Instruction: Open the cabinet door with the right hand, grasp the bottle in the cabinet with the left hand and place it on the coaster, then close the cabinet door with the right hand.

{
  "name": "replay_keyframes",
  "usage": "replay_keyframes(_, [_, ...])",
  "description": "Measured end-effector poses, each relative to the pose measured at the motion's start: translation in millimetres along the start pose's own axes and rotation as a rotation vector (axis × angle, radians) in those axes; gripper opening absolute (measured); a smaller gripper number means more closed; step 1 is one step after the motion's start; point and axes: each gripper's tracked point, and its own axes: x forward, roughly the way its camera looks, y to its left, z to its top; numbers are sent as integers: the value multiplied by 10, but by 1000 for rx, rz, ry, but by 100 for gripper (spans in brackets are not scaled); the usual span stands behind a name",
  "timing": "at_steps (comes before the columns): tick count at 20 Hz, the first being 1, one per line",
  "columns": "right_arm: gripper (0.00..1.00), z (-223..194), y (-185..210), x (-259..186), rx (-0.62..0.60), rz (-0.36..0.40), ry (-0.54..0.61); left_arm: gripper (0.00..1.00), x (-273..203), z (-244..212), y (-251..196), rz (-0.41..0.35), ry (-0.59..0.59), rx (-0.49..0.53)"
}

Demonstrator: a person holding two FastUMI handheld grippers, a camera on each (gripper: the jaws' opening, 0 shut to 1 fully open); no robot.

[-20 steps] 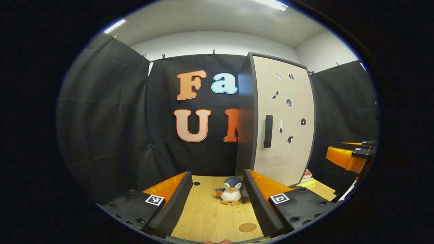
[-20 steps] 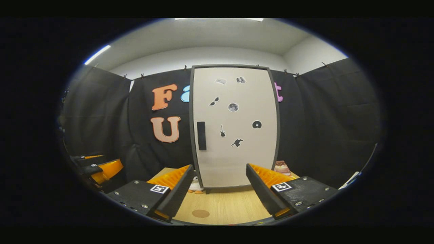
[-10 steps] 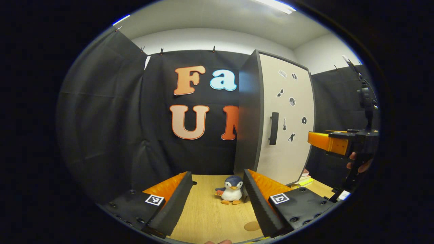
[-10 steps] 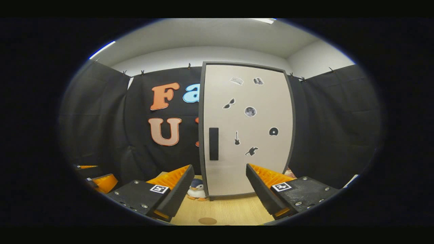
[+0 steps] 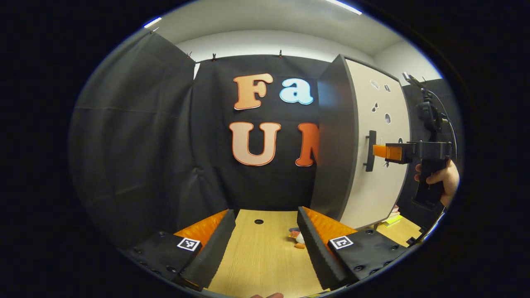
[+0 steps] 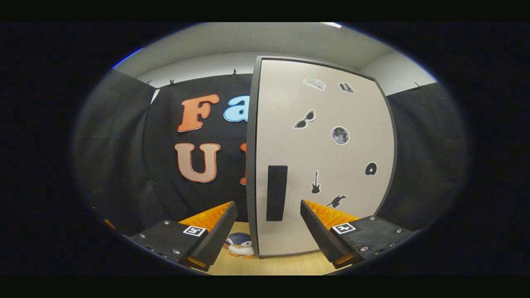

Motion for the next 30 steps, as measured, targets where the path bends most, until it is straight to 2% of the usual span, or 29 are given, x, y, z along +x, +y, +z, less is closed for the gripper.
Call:
replay_keyframes(5, [90, -96, -84, 502, -8, -18, 18, 98, 254, -62, 159, 55, 17, -18])
replay_keyframes(6, [82, -120, -90, 563, -2, -17, 18, 98, 295, -94, 153, 59, 24, -23])
replay_keyframes(7, [82, -141, -99, 605, 6, -17, 25, 98, 333, -112, 156, 66, 33, -24])
replay_keyframes(9, [70, -147, -134, 665, 24, -25, 26, 98, 377, -150, 157, 76, 41, -23])
replay_keyframes(11, [51, -119, -163, 683, 36, -39, 9, 98, 402, -167, 176, 85, 47, -18])
replay_keyframes(12, [37, -126, -159, 675, 43, -38, 13, 98, 409, -176, 185, 90, 52, -19])
replay_keyframes(22, [27, -134, -173, 497, 74, -24, 30, 98, 389, -231, 131, 59, 70, -16])
replay_keyframes(23, [29, -139, -170, 438, 76, -26, 34, 98, 382, -198, 119, 57, 65, -23])
replay_keyframes(26, [22, -143, -243, 151, 78, -43, 34, 98, 209, -173, 15, 35, 56, -41])
replay_keyframes(30, [24, -248, -666, -563, 106, -79, 31, 98, -15, -227, -145, -3, 54, -31])
